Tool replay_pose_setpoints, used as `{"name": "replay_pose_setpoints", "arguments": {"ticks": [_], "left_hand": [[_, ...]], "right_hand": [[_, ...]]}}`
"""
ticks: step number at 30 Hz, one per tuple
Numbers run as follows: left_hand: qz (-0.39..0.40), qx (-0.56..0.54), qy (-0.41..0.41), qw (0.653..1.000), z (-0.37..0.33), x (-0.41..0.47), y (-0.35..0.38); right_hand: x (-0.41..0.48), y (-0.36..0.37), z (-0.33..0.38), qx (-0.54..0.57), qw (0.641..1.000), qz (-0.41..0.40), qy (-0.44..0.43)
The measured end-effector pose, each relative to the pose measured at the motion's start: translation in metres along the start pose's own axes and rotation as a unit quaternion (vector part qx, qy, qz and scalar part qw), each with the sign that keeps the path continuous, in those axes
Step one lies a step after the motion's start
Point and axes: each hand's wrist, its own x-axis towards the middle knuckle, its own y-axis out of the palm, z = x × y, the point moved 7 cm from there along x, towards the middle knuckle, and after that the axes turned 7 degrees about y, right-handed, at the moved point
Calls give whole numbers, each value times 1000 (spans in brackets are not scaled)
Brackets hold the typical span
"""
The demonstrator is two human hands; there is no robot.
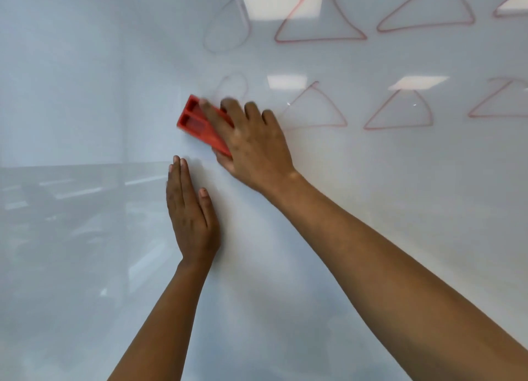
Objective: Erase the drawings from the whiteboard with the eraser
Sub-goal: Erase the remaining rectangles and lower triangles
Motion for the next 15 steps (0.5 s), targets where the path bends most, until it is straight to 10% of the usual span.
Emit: {"name": "replay_pose_setpoints", "arguments": {"ticks": [9,15], "left_hand": [[2,8,-12,1000,1,1,0],[5,8,-2,1000,1,0,2]], "right_hand": [[3,-16,-53,-12,956,-54,288],[-53,-6,1,5,988,-22,156]]}}
